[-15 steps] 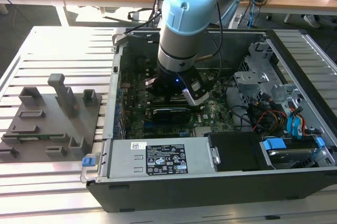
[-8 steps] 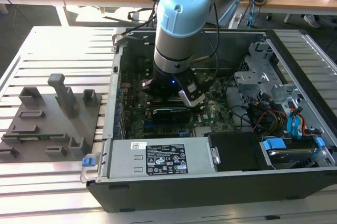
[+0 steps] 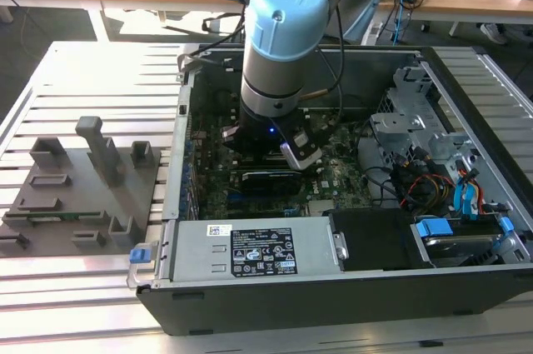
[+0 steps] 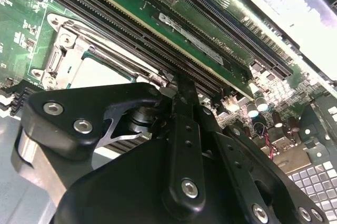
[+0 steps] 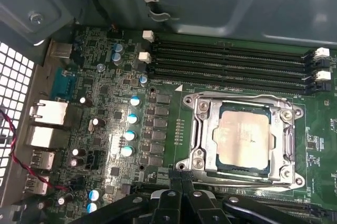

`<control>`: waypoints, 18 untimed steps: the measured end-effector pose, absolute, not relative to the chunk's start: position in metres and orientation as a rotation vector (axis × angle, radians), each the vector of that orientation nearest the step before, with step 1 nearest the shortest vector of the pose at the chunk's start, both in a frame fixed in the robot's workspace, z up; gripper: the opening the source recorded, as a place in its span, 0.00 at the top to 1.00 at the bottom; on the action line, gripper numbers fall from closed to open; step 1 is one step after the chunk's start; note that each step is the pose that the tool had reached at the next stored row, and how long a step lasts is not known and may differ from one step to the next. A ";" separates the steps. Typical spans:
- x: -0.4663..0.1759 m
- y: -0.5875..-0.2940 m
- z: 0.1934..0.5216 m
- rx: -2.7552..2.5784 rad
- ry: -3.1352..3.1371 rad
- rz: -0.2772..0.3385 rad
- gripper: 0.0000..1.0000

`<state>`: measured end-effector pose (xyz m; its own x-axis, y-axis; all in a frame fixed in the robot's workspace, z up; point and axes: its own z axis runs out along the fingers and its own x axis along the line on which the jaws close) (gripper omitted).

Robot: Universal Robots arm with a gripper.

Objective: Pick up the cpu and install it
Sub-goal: 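Install the second cpu locking lever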

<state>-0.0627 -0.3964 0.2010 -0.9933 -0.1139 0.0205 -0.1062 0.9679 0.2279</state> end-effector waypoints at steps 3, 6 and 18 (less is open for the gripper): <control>-0.063 -0.394 0.200 0.182 -3.082 -0.355 0.89; -0.063 -0.390 0.198 0.190 -3.081 -0.355 0.89; -0.063 -0.384 0.208 0.201 -3.081 -0.345 0.89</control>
<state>-0.0628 -0.3839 0.2081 -0.9910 -0.1323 0.0203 -0.1245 0.9670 0.2222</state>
